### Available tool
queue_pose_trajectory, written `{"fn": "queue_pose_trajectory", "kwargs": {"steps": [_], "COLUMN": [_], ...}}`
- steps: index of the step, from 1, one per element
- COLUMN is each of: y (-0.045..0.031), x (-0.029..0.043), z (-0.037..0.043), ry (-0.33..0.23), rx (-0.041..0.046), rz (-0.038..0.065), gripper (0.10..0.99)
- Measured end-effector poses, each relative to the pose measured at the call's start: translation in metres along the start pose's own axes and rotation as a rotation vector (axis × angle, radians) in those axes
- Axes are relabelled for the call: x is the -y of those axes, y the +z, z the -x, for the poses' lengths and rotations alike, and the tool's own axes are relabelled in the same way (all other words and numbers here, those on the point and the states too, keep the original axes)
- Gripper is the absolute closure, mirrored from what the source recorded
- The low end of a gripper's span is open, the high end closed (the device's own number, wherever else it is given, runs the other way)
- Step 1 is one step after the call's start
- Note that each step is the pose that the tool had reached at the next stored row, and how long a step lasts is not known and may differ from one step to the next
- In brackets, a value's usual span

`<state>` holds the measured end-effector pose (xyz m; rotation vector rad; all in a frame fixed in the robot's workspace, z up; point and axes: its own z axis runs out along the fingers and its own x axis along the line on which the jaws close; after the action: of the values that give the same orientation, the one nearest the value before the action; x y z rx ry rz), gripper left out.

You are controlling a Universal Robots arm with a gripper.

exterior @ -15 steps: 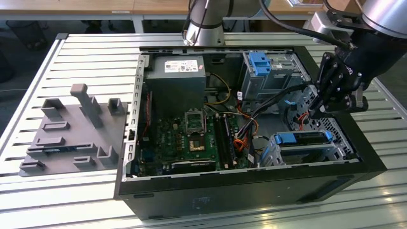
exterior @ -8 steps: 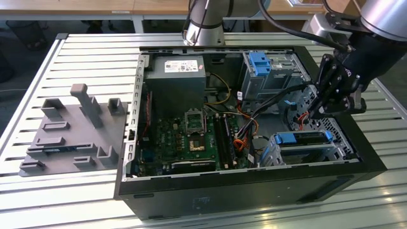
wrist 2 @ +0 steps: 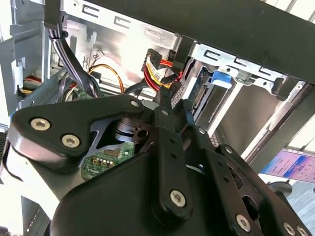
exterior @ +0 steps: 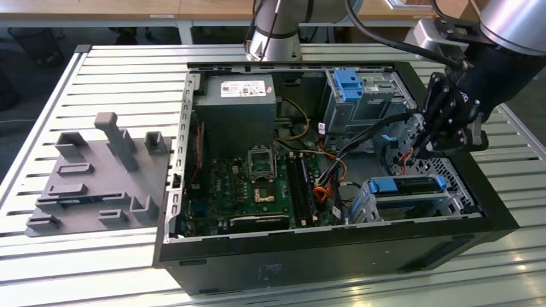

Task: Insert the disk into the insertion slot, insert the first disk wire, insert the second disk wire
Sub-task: 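Insert the first disk wire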

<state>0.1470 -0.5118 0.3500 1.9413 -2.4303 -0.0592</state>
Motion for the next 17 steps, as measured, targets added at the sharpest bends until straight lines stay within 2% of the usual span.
{"fn": "queue_pose_trajectory", "kwargs": {"steps": [4, 5, 10, 14, 17], "y": [0.0001, 0.0, 0.0004, 0.003, 0.0037], "x": [-0.0007, -0.0008, -0.0011, -0.001, -0.0009], "z": [0.003, 0.0037, 0.0057, 0.0057, 0.0058], "ry": [0.0, 0.0, 0.001, 0.002, 0.002], "rx": [-0.0003, -0.0006, -0.0015, -0.0156, -0.0181], "rz": [0.0, 0.0, 0.0, -0.004, -0.005], "gripper": [0.827, 0.765, 0.765, 0.765, 0.765]}}
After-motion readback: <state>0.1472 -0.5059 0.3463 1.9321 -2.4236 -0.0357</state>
